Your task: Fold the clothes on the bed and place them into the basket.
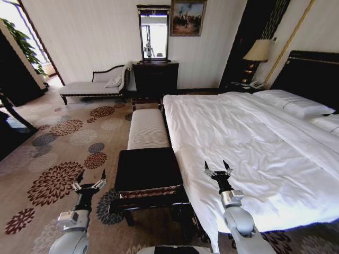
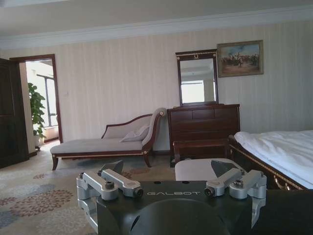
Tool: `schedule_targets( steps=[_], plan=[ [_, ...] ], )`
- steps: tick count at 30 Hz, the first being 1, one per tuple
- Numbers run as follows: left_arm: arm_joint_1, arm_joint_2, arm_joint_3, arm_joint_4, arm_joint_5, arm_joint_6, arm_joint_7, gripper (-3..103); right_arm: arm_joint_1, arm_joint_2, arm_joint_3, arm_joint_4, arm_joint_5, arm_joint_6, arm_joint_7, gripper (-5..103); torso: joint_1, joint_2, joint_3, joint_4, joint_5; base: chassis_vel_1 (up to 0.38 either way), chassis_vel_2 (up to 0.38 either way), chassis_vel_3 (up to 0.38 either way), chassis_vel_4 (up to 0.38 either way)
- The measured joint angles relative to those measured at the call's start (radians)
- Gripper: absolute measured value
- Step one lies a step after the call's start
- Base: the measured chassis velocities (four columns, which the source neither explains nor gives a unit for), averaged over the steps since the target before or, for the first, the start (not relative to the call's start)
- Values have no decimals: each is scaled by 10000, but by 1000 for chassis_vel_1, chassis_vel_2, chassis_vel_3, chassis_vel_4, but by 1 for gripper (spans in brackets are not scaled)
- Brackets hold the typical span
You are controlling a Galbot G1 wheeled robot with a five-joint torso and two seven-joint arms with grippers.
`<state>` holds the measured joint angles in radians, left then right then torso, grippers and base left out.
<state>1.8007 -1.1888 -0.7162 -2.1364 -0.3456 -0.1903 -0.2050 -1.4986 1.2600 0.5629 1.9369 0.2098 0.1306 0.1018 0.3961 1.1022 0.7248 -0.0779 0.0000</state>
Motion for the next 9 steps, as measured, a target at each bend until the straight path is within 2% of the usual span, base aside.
schedule_targets(
  steps=[9],
  plan=[
    [0, 0, 0, 0, -1, 4, -4, 100, 1, 0, 0, 0, 3, -1, 1, 100, 1, -1, 0, 0, 0, 0, 0, 0, 0]
  ],
)
